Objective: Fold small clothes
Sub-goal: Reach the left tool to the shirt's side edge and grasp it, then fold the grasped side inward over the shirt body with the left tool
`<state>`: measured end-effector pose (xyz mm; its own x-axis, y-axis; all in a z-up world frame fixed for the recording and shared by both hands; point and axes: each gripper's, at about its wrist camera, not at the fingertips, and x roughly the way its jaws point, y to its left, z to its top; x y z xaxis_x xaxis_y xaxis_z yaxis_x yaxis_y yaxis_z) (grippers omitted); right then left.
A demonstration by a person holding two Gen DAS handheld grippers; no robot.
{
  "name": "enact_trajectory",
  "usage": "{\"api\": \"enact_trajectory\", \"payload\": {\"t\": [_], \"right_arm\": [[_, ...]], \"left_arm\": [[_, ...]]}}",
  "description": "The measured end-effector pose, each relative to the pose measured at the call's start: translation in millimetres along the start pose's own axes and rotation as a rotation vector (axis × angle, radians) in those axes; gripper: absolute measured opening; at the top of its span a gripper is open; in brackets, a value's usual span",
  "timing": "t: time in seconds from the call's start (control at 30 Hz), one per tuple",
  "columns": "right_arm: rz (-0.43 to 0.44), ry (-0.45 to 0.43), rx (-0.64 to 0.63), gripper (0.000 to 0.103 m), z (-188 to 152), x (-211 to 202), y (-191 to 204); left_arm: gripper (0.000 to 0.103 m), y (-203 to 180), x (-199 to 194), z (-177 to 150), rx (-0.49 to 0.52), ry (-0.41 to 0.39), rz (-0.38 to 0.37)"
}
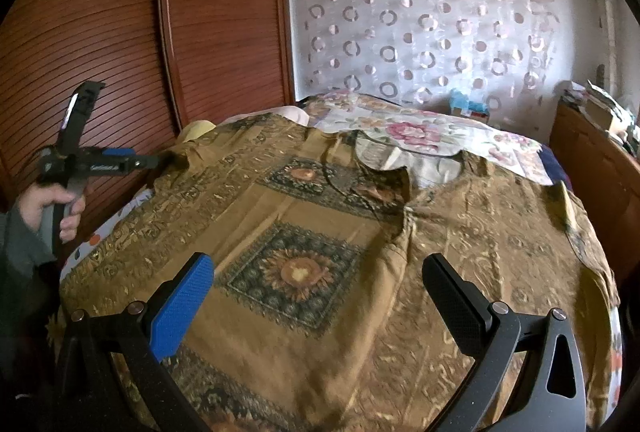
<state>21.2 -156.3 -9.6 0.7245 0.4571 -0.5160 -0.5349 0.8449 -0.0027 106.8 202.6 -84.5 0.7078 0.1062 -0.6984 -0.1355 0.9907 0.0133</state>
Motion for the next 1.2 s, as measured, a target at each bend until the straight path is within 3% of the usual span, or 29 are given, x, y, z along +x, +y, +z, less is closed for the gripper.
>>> {"api": "enact_trajectory", "payload": {"t": [0.07, 0.23, 0.3, 0.4, 0.43, 0.53, 0.63, 0.8, 1.07, 1.17, 1.2], "right_arm": [[0.008, 0.000, -0.001, 0.103, 2.7, 2.8, 0.5], [0.015, 0.001, -0.010, 0.103, 1.0, 4.6, 2.6], [0.011, 0.006, -0.015, 0.103, 0.6, 7.1, 0.4], [0.006, 0.009, -0.009, 0.103, -0.5, 7.9, -2.5], [0.004, 0.010, -0.005, 0.103, -0.1, 9.0, -3.8], [0.002, 0.014, 0.008, 0.103, 0.8, 11.9, -5.5], [-0.001, 0.014, 0.013, 0.103, -0.9, 12.0, -6.6], [-0.009, 0.014, 0.031, 0.103, -4.2, 9.7, -10.0], [-0.023, 0.007, 0.061, 0.103, -8.2, 5.9, -19.9], [-0.029, 0.011, 0.065, 0.103, -10.8, 4.8, -22.5], [-0.030, 0.013, 0.067, 0.103, -11.5, 4.5, -22.9]], "left_arm": [[0.082, 2.2, 7.8, 5.3, 0.027, 0.011, -0.001], [0.063, 6.0, 34.9, 14.1, 0.107, 0.076, -0.018], [0.060, 6.8, 45.3, 12.3, 0.142, 0.116, 0.002], [0.036, 9.1, 44.1, 13.0, 0.156, 0.109, -0.010], [0.016, 9.5, 42.6, 14.3, 0.155, 0.107, -0.016], [0.004, 5.3, 36.3, 19.0, 0.166, 0.091, -0.017], [0.004, -6.6, 17.1, 24.6, 0.192, 0.018, -0.009], [0.004, -35.0, -23.9, 41.6, 0.205, -0.066, -0.087], [0.005, -102.4, -39.9, 32.4, 0.316, -0.061, -0.176], [0.016, -110.0, -40.8, 20.7, 0.304, -0.045, -0.214], [0.025, -112.4, -43.8, 15.2, 0.295, -0.047, -0.227]]}}
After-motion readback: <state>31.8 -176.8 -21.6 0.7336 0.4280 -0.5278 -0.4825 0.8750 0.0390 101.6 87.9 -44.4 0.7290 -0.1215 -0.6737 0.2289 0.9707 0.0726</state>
